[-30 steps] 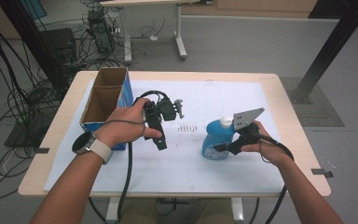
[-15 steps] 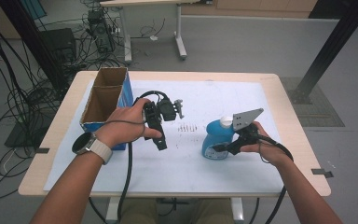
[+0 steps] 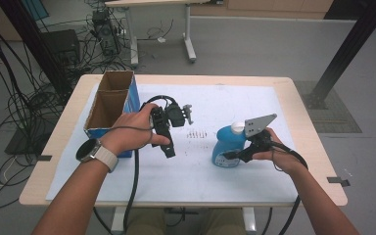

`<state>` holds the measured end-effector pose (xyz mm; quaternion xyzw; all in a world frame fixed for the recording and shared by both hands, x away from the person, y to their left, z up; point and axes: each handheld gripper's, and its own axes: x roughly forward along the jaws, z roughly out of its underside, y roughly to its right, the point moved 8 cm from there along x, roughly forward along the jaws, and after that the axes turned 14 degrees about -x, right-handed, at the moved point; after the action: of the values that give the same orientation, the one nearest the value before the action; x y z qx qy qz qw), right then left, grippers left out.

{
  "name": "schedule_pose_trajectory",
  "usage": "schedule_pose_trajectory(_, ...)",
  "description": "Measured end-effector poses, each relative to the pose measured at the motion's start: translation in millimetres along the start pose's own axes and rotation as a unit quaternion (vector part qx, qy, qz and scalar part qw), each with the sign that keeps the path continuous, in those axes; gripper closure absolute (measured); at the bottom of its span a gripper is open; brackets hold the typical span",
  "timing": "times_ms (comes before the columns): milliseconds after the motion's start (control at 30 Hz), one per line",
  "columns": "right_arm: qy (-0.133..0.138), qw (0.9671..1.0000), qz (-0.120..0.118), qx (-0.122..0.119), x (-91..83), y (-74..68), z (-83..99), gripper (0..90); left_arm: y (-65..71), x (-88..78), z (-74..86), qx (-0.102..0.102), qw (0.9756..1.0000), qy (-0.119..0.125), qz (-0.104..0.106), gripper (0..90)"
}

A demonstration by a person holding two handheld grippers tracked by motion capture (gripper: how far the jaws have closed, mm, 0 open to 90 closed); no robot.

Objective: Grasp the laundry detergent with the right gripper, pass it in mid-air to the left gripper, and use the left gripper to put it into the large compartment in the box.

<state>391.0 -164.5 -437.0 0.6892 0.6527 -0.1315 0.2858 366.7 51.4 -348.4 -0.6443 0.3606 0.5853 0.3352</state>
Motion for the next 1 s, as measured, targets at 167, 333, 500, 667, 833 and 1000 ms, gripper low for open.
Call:
schedule_pose_trajectory(167,0.001,1.0,-0.002,-0.001,1.1,-0.1,-0.6,37.2,-0.1,1.2,0.8,-0.003,1.0,0.001,0.001,9.4)
schedule_pose_trajectory(333,0.003,1.0,-0.001,-0.004,1.3,0.2,-0.7,40.1,-0.4,1.4,1.5,-0.002,1.0,0.0,0.002,9.4)
schedule_pose_trajectory(500,0.006,1.0,-0.003,-0.003,1.6,-0.2,-1.1,41.5,-0.2,2.0,1.5,-0.003,1.0,0.001,0.002,9.4)
schedule_pose_trajectory(667,0.008,1.0,-0.004,-0.002,1.6,-0.4,-0.8,42.2,-0.5,2.1,1.5,-0.003,1.0,0.001,0.002,9.4)
schedule_pose_trajectory(833,0.01,0.9999,-0.005,-0.003,1.6,-0.5,-0.7,42.5,-1.2,2.5,1.8,-0.002,1.0,0.001,0.002,9.4)
schedule_pose_trajectory(1000,0.012,0.9999,-0.007,-0.005,1.5,-0.4,-0.5,42.8,-0.9,2.5,1.7,-0.002,1.0,0.002,0.002,9.4)
